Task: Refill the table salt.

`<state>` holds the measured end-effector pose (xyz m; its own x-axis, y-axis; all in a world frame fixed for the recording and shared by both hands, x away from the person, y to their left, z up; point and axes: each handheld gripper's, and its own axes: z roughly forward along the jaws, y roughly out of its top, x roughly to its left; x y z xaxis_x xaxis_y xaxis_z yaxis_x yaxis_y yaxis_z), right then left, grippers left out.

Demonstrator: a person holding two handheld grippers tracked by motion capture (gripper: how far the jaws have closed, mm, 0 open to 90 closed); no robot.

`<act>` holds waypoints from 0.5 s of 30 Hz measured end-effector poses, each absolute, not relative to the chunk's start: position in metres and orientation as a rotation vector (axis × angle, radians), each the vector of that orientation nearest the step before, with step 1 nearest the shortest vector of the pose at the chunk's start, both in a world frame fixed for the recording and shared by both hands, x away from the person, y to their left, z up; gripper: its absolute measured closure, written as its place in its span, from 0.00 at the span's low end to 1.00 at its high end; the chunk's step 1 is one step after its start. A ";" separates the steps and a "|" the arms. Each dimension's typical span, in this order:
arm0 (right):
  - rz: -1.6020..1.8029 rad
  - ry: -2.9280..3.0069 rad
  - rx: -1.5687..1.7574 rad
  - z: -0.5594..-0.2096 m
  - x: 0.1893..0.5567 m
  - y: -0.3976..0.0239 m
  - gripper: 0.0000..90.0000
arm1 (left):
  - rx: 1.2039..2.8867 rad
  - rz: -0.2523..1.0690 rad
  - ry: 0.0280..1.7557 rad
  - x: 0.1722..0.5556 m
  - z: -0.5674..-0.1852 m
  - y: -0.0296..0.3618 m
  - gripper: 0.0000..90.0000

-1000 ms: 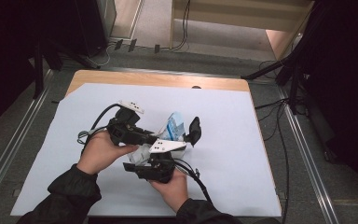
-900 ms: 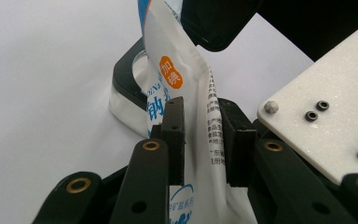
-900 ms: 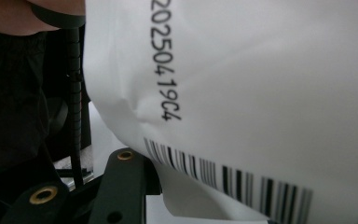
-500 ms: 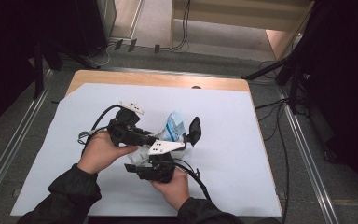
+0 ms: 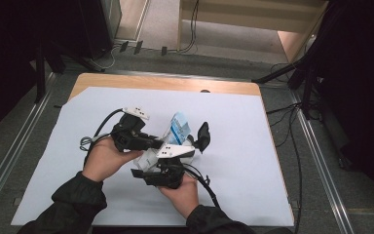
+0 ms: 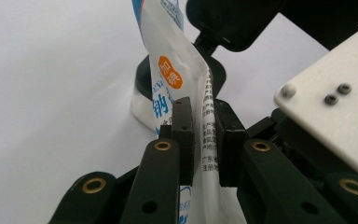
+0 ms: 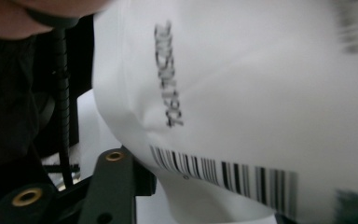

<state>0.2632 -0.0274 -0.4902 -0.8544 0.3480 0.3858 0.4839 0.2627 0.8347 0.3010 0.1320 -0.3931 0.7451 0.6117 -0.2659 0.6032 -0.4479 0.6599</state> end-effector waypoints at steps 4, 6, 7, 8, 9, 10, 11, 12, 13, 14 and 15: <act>-1.643 -2.396 -0.814 -0.492 0.265 -0.029 0.67 | 2.177 0.002 0.905 0.301 -0.394 0.133 0.92; -1.638 -2.410 -0.810 -0.493 0.264 -0.028 0.68 | 2.167 -0.009 0.911 0.301 -0.396 0.134 0.91; -1.639 -2.418 -0.808 -0.494 0.264 -0.028 0.68 | 2.166 -0.023 0.911 0.302 -0.396 0.135 0.91; -1.639 -2.427 -0.803 -0.495 0.264 -0.028 0.69 | 2.164 -0.030 0.917 0.302 -0.397 0.136 0.90; -1.635 -2.436 -0.802 -0.495 0.263 -0.028 0.69 | 2.148 -0.042 0.918 0.303 -0.398 0.137 0.90; -1.635 -2.442 -0.801 -0.496 0.263 -0.028 0.69 | 2.145 -0.051 0.918 0.304 -0.398 0.138 0.90; -1.635 -2.449 -0.799 -0.497 0.262 -0.027 0.69 | 2.143 -0.054 0.918 0.304 -0.398 0.138 0.89; -1.632 -2.453 -0.799 -0.499 0.262 -0.027 0.70 | 2.133 -0.059 0.921 0.304 -0.399 0.138 0.88; -1.630 -2.461 -0.798 -0.499 0.262 -0.027 0.70 | 2.136 -0.062 0.916 0.305 -0.399 0.139 0.88; -1.627 -2.470 -0.796 -0.500 0.261 -0.027 0.70 | 2.139 -0.065 0.914 0.306 -0.399 0.139 0.87; -1.629 -2.475 -0.789 -0.500 0.261 -0.027 0.70 | 2.133 -0.072 0.915 0.306 -0.400 0.139 0.87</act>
<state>0.2615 -0.0265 -0.5005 -0.8651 0.3748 0.3335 0.4544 0.3040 0.8373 0.3065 0.1392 -0.3996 0.7371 0.5862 -0.3362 0.6318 -0.4213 0.6507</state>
